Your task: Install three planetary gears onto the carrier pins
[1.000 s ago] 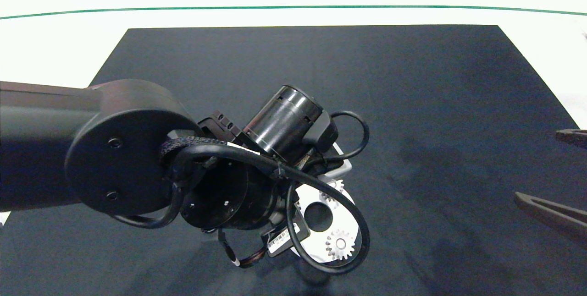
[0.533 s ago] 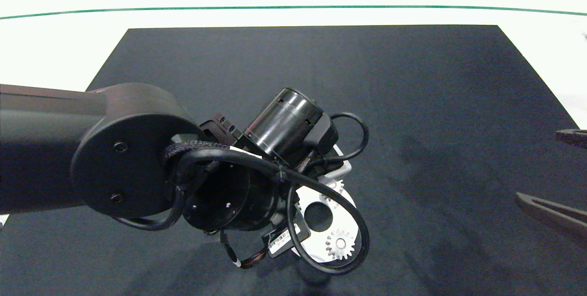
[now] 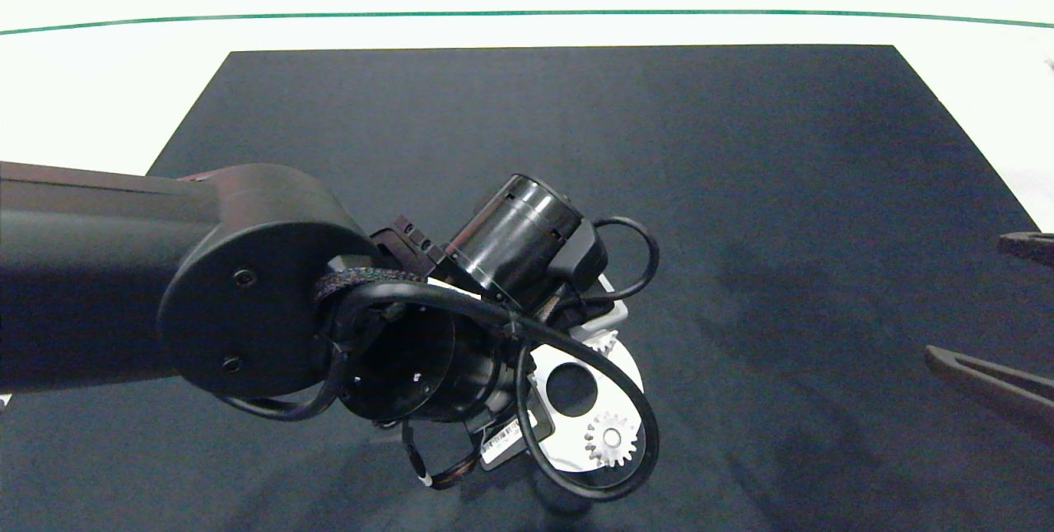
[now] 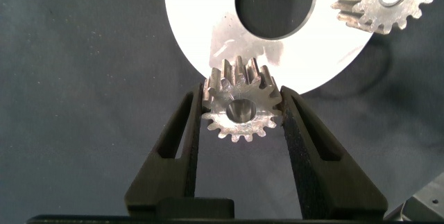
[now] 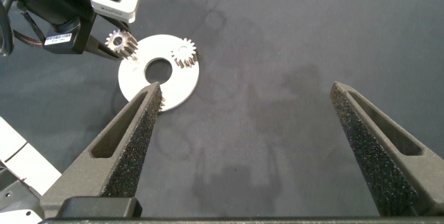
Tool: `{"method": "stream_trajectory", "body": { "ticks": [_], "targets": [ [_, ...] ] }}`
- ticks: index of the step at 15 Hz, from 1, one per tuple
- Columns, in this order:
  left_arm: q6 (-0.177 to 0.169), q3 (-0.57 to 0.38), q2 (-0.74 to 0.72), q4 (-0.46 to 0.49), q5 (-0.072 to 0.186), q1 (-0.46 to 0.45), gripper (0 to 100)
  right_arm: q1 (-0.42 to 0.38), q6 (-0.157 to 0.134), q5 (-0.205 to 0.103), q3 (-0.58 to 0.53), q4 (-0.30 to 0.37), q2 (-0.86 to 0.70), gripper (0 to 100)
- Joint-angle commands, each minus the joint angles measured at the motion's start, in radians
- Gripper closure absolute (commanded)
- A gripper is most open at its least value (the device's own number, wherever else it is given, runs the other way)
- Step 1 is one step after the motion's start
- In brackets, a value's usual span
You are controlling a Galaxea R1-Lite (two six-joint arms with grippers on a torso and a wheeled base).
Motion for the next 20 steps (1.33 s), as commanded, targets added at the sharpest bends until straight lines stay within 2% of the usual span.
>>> {"method": "stream_trajectory", "body": {
  "ticks": [1, 10, 20],
  "targets": [
    [0.004, 0.003, 0.001, 0.002, 0.002, 0.000, 93, 0.000, -0.001, -0.002, 0.000, 0.001, -0.001, 0],
    [0.014, 0.018, 0.005, -0.027, 0.001, 0.031, 93, 0.000, -0.001, -0.002, 0.001, 0.001, 0.004, 0],
    [0.025, 0.038, -0.008, -0.054, -0.001, 0.025, 93, 0.000, -0.001, -0.001, 0.004, 0.001, 0.005, 0]
  ]
}}
